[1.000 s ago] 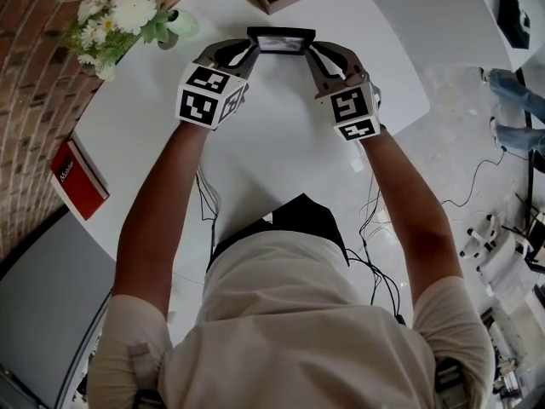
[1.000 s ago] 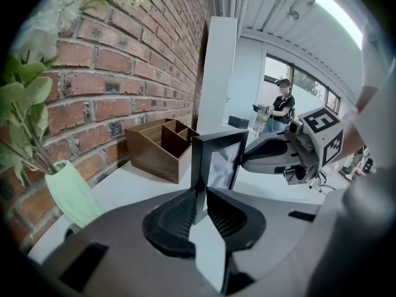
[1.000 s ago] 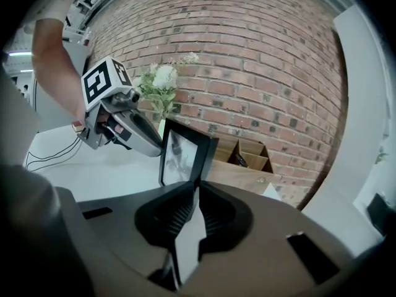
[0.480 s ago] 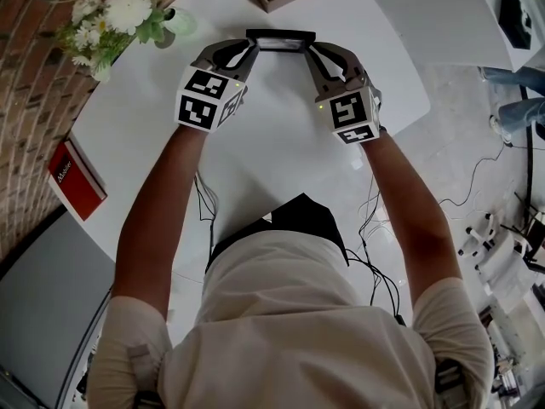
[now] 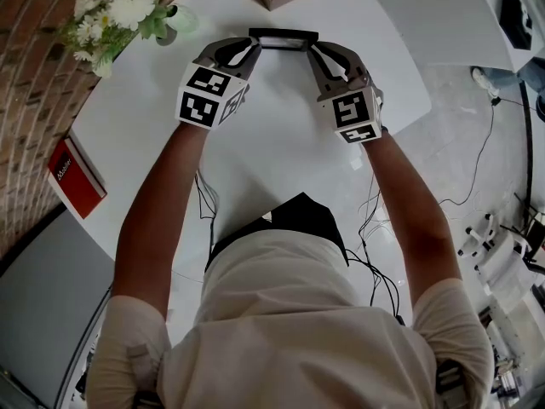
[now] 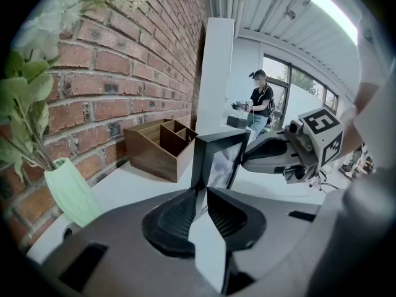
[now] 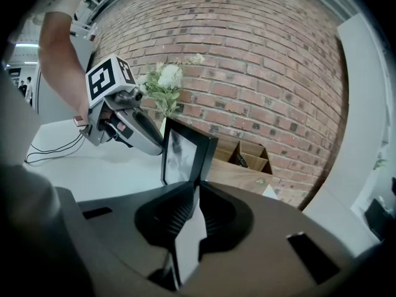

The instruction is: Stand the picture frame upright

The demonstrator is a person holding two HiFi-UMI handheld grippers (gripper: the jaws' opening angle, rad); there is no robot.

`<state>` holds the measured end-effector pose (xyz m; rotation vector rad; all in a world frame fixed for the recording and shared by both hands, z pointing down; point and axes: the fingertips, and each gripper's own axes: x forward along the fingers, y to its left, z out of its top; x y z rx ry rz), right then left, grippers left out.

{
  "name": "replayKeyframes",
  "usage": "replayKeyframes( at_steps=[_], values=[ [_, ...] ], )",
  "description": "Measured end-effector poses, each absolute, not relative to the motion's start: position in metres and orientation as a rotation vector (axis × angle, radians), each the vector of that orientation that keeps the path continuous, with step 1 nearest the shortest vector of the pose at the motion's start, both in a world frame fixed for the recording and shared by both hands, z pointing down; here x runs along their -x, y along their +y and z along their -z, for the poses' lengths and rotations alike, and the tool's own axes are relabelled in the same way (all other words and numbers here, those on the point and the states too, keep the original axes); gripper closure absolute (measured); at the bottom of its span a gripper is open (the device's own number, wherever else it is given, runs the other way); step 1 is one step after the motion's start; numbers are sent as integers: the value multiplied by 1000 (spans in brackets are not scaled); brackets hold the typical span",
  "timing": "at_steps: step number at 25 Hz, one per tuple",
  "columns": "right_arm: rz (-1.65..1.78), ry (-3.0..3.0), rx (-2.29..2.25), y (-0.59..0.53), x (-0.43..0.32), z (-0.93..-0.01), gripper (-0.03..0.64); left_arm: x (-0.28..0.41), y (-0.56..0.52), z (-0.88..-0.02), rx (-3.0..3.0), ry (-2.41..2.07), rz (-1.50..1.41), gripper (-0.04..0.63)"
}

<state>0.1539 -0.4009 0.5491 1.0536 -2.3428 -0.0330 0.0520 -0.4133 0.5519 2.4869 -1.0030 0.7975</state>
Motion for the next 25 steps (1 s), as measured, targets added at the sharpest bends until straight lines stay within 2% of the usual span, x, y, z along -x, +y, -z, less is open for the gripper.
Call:
replayKeyframes(
  at_steps=[25],
  values=[
    [-15, -2371, -1079, -388, -158, -553, 581, -42, -401, -555, -2464, -1029, -806, 529]
  ],
)
